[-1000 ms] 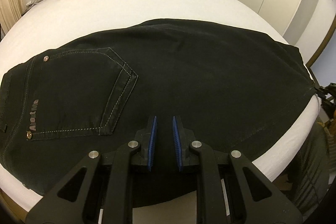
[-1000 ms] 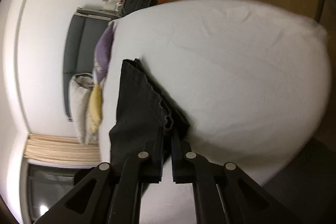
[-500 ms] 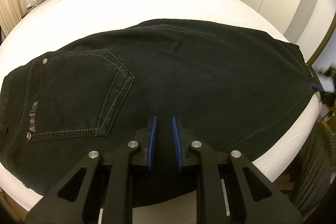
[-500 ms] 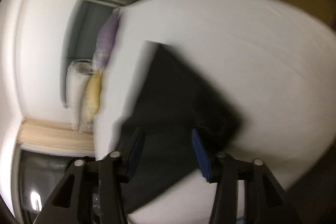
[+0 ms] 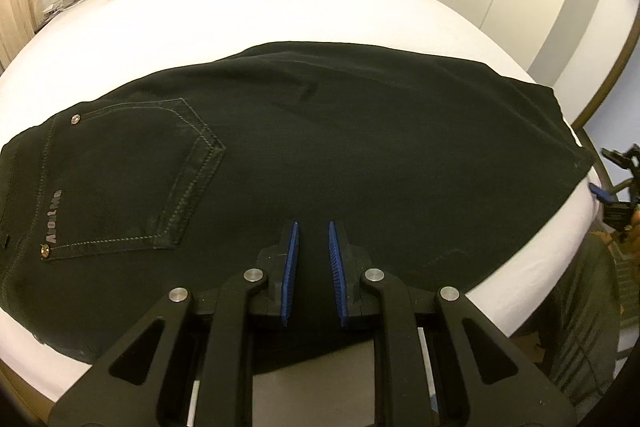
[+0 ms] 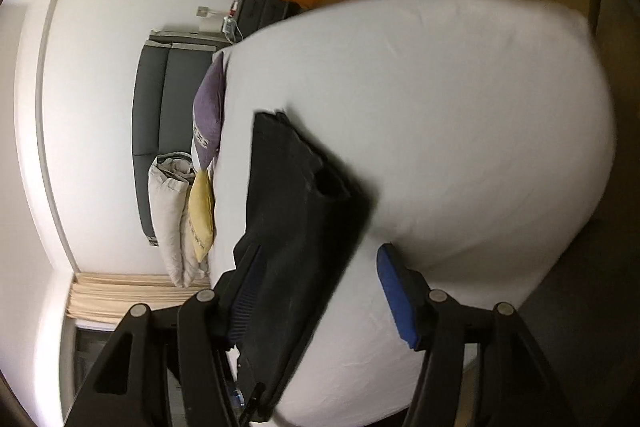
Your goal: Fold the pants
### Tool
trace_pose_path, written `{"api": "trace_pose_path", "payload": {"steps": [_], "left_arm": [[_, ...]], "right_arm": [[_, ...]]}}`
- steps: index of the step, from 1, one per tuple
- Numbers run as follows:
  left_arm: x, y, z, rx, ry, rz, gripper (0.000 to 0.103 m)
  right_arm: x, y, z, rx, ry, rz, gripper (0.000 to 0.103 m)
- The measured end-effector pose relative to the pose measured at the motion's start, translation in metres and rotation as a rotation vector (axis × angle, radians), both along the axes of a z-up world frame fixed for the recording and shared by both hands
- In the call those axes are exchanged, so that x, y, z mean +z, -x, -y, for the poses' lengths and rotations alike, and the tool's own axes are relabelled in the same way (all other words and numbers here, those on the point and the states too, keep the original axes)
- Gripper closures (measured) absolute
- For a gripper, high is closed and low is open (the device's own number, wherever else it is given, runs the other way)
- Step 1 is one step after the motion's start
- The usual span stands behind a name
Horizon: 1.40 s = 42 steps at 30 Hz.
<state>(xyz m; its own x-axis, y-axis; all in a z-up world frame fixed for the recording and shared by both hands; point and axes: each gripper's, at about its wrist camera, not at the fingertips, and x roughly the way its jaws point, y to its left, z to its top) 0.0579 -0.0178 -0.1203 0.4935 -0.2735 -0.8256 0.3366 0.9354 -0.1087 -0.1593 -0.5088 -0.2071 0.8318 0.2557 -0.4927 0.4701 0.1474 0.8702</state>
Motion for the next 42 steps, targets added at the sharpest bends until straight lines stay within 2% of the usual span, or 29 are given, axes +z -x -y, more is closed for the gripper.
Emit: {"api": "trace_pose_path", "payload": {"steps": [5, 9, 18, 23, 25, 26, 27, 30, 34, 39, 42], "left_arm": [[-0.001, 0.000, 0.002, 0.001, 0.007, -0.009, 0.088], [-0.001, 0.001, 0.007, -0.012, 0.010, -0.010, 0.088], [-0.001, 0.002, 0.011, -0.029, 0.015, -0.015, 0.088], [0.001, -0.001, 0.019, -0.058, 0.017, -0.019, 0.088], [0.004, -0.003, 0.024, -0.071, 0.024, -0.020, 0.088], [0.006, -0.005, 0.030, -0.080, 0.028, -0.017, 0.088], [0.008, -0.006, 0.034, -0.087, 0.032, -0.016, 0.088], [0.013, -0.012, 0.051, -0.115, 0.049, -0.013, 0.088], [0.014, -0.021, 0.076, -0.155, 0.080, -0.035, 0.088], [0.007, -0.030, 0.092, -0.158, 0.101, -0.070, 0.088], [0.003, -0.033, 0.084, -0.129, 0.116, -0.085, 0.088]], "right_arm": [[-0.007, -0.002, 0.001, -0.051, -0.035, 0.016, 0.042], [-0.008, -0.010, 0.001, -0.061, -0.029, 0.014, 0.041], [-0.019, -0.021, 0.003, -0.085, -0.066, 0.085, 0.041], [-0.017, -0.029, 0.004, -0.087, -0.051, 0.095, 0.042], [-0.016, -0.032, 0.004, -0.079, -0.047, 0.100, 0.062], [-0.019, -0.035, 0.004, -0.064, -0.056, 0.104, 0.084], [-0.023, -0.037, 0.003, -0.055, -0.069, 0.099, 0.091], [-0.029, -0.032, 0.002, -0.079, -0.064, 0.100, 0.096], [-0.021, -0.035, 0.000, -0.078, -0.008, 0.085, 0.096], [-0.003, -0.039, -0.005, -0.057, 0.120, 0.030, 0.097], [0.015, -0.043, -0.012, -0.049, 0.212, 0.008, 0.097]]}}
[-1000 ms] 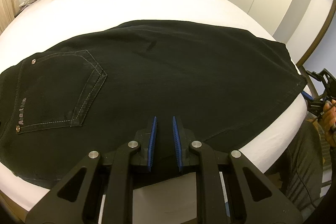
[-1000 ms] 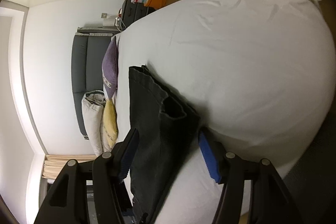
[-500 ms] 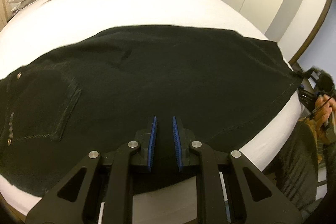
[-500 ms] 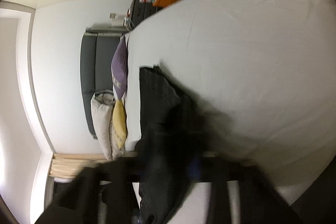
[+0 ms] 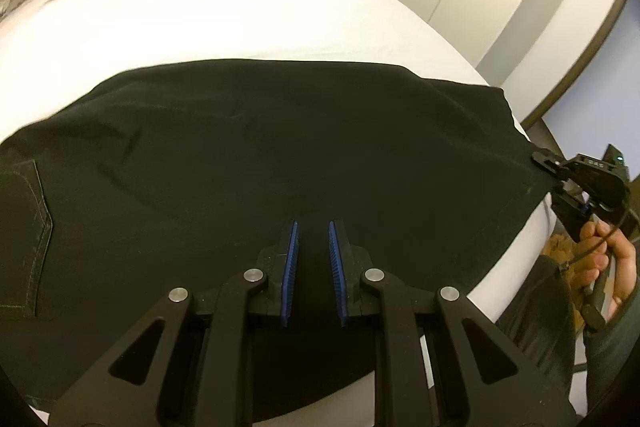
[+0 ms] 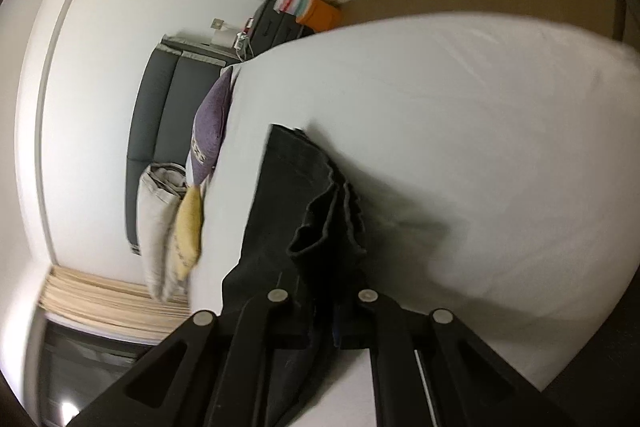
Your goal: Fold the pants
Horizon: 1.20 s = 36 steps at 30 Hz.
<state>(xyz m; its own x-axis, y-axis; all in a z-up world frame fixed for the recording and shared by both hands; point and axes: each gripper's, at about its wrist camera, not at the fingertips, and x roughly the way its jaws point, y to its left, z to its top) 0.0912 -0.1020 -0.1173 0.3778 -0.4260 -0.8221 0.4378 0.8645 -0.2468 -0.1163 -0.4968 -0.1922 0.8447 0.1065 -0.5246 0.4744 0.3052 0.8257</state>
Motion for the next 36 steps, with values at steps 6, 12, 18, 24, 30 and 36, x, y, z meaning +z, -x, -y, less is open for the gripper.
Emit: {"api": "trace_pose_path", "payload": {"steps": [6, 12, 18, 24, 30, 36], "left_arm": [[-0.003, -0.016, -0.030, 0.105, 0.075, -0.047, 0.087], [-0.004, -0.037, -0.065, 0.203, 0.390, -0.215, 0.028], [-0.014, -0.052, -0.069, 0.204, 0.538, -0.345, 0.028], [-0.019, -0.066, -0.060, 0.210, 0.572, -0.411, 0.019], [-0.017, -0.080, -0.054, 0.156, 0.565, -0.445, 0.023], [-0.014, -0.086, -0.046, 0.091, 0.538, -0.448, 0.095]], "right_arm": [[0.080, -0.051, -0.083, 0.261, 0.480, -0.045, 0.097], [0.094, -0.100, -0.254, 0.703, 1.044, -0.072, 0.097], [0.072, -0.101, -0.298, 0.831, 1.191, -0.101, 0.097], [0.072, -0.098, -0.303, 0.827, 1.215, -0.099, 0.097], [0.071, -0.087, -0.328, 0.858, 1.287, -0.083, 0.097], [0.076, -0.082, -0.347, 0.876, 1.318, -0.056, 0.097]]}}
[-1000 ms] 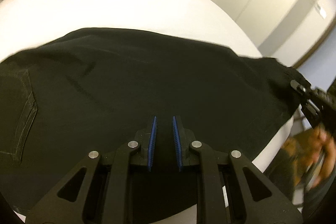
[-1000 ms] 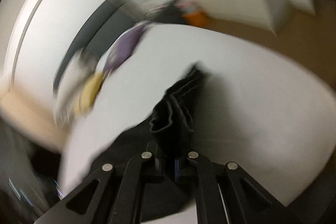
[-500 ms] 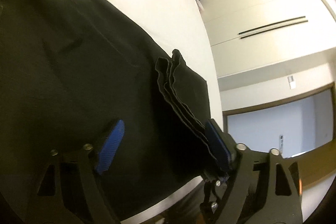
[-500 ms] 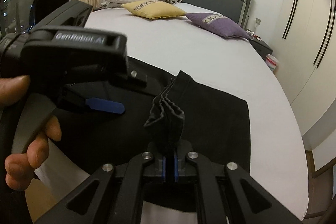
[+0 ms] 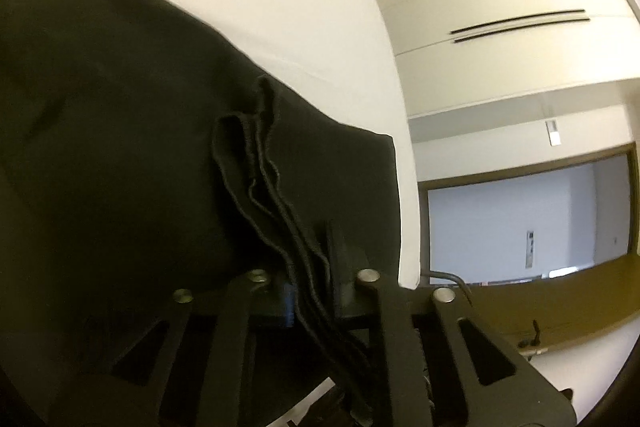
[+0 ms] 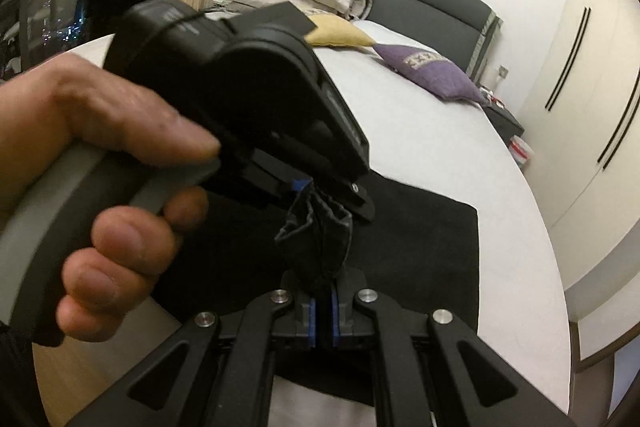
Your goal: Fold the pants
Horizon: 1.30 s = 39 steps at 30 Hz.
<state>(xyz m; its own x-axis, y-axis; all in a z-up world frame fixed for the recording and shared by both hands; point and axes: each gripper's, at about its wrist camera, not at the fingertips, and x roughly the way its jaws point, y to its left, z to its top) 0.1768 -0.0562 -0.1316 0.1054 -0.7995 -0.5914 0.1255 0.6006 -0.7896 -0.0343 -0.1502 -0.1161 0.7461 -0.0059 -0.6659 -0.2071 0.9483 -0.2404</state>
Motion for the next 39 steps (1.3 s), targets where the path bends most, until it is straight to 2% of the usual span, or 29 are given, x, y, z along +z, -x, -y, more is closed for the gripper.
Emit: {"api": "trace_pose_path", "payload": {"steps": [4, 8, 13, 19, 22, 25, 26, 28, 30, 34, 36, 37, 38, 39], "left_arm": [[0.018, 0.005, -0.024, 0.002, -0.009, 0.054, 0.097], [0.037, 0.010, -0.055, 0.010, -0.072, 0.120, 0.097], [0.047, 0.014, -0.093, 0.044, -0.132, 0.157, 0.097], [0.038, 0.015, -0.129, 0.080, -0.220, 0.175, 0.097], [0.022, 0.012, -0.133, 0.080, -0.295, 0.162, 0.096], [-0.011, 0.011, -0.138, 0.091, -0.308, 0.086, 0.094], [-0.016, 0.013, -0.141, 0.102, -0.290, 0.078, 0.094], [-0.015, 0.018, -0.144, 0.116, -0.279, 0.082, 0.093], [-0.009, 0.025, -0.147, 0.117, -0.301, 0.092, 0.091], [0.005, 0.045, -0.155, 0.091, -0.368, 0.115, 0.089], [0.017, 0.055, -0.160, 0.096, -0.453, 0.136, 0.089], [0.030, 0.055, -0.163, 0.111, -0.483, 0.154, 0.089], [0.038, 0.055, -0.158, 0.131, -0.491, 0.179, 0.089], [0.049, 0.057, -0.158, 0.148, -0.457, 0.210, 0.089]], "right_arm": [[0.008, -0.002, -0.017, 0.038, -0.006, 0.014, 0.097], [0.017, -0.012, -0.041, 0.087, -0.026, 0.030, 0.097], [0.019, -0.024, -0.074, 0.151, -0.047, 0.031, 0.097], [0.012, -0.042, -0.105, 0.199, -0.069, -0.001, 0.096], [-0.007, -0.058, -0.117, 0.229, -0.079, -0.066, 0.094], [-0.031, -0.071, -0.120, 0.232, -0.113, -0.170, 0.086], [-0.040, -0.074, -0.119, 0.236, -0.140, -0.225, 0.077], [-0.041, -0.068, -0.108, 0.232, -0.182, -0.245, 0.067], [-0.033, -0.060, -0.087, 0.234, -0.272, -0.272, 0.051], [-0.006, -0.046, -0.019, 0.186, -0.462, -0.274, 0.045], [0.006, -0.056, 0.019, 0.129, -0.529, -0.249, 0.045], [0.014, -0.061, 0.047, 0.075, -0.598, -0.224, 0.045], [0.015, -0.063, 0.065, 0.029, -0.660, -0.212, 0.045], [0.015, -0.068, 0.086, -0.013, -0.740, -0.209, 0.045]]}}
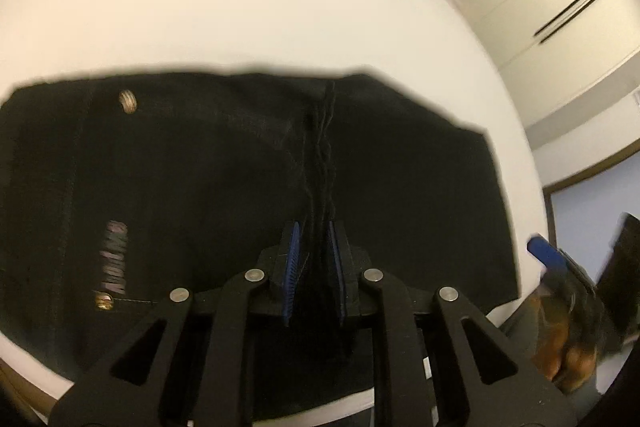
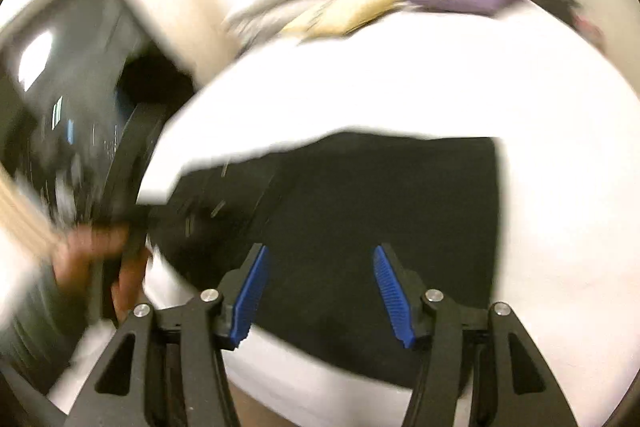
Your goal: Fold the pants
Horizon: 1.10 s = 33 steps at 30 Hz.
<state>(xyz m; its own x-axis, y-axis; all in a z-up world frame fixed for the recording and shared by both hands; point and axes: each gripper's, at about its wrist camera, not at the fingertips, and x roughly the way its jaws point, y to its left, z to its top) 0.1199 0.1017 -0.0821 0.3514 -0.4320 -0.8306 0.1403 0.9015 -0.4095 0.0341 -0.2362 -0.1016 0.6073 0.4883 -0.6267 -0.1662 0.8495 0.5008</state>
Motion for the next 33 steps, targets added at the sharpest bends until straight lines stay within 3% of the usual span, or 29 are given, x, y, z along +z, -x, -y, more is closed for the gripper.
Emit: {"api": "trace_pose_path", "payload": {"steps": [4, 7, 8, 9, 11, 13, 15, 16, 19, 20, 22, 23, 25, 26, 29, 31, 33], "left_arm": [[0.014, 0.001, 0.025, -0.077, 0.085, 0.067, 0.089], [-0.018, 0.002, 0.060, -0.169, 0.111, -0.002, 0.089], [-0.031, 0.005, 0.062, -0.171, 0.085, -0.032, 0.089], [-0.044, 0.009, 0.064, -0.169, 0.064, -0.053, 0.089], [-0.051, 0.025, 0.055, -0.152, 0.105, -0.002, 0.089], [-0.051, 0.034, 0.048, -0.146, 0.133, 0.003, 0.089], [-0.051, 0.037, 0.040, -0.127, 0.159, -0.004, 0.089], [-0.052, 0.037, 0.038, -0.120, 0.171, -0.010, 0.089], [-0.058, 0.030, 0.043, -0.122, 0.170, -0.012, 0.089], [-0.057, 0.032, 0.036, -0.124, 0.166, -0.008, 0.089], [-0.058, 0.035, 0.038, -0.119, 0.167, 0.002, 0.089], [-0.059, 0.038, 0.038, -0.116, 0.171, 0.008, 0.089], [-0.060, 0.048, 0.034, -0.113, 0.174, 0.016, 0.089], [-0.061, 0.051, 0.034, -0.113, 0.179, 0.021, 0.089], [-0.062, 0.055, 0.031, -0.116, 0.186, 0.042, 0.089], [-0.063, 0.056, 0.029, -0.110, 0.191, 0.045, 0.089], [-0.063, 0.058, 0.031, -0.107, 0.176, 0.055, 0.089]], "right_arm": [[-0.037, -0.014, 0.058, -0.075, -0.326, -0.086, 0.045], [-0.083, 0.001, 0.061, -0.100, -0.413, -0.196, 0.045], [-0.106, 0.007, 0.066, -0.126, -0.391, -0.232, 0.066], [-0.111, 0.017, 0.068, -0.137, -0.390, -0.213, 0.096], [-0.119, 0.031, 0.091, -0.176, -0.419, -0.227, 0.103], [-0.112, 0.040, 0.107, -0.203, -0.405, -0.238, 0.103], [-0.092, 0.038, 0.114, -0.228, -0.370, -0.224, 0.079], [-0.081, 0.034, 0.115, -0.220, -0.400, -0.191, 0.076], [-0.048, 0.024, 0.091, -0.103, -0.479, -0.091, 0.064], [-0.042, 0.021, 0.079, -0.038, -0.496, -0.082, 0.055], [-0.050, 0.019, 0.053, 0.048, -0.496, -0.107, 0.045], [-0.071, 0.018, 0.041, 0.080, -0.481, -0.166, 0.042], [-0.111, 0.020, 0.030, 0.069, -0.430, -0.280, 0.065], [-0.118, 0.027, 0.036, 0.025, -0.407, -0.227, 0.091], [-0.114, 0.037, 0.055, 0.013, -0.479, -0.285, 0.090], [-0.089, 0.037, 0.063, 0.041, -0.436, -0.244, 0.077], [-0.055, 0.025, 0.072, 0.061, -0.461, -0.140, 0.048]]}}
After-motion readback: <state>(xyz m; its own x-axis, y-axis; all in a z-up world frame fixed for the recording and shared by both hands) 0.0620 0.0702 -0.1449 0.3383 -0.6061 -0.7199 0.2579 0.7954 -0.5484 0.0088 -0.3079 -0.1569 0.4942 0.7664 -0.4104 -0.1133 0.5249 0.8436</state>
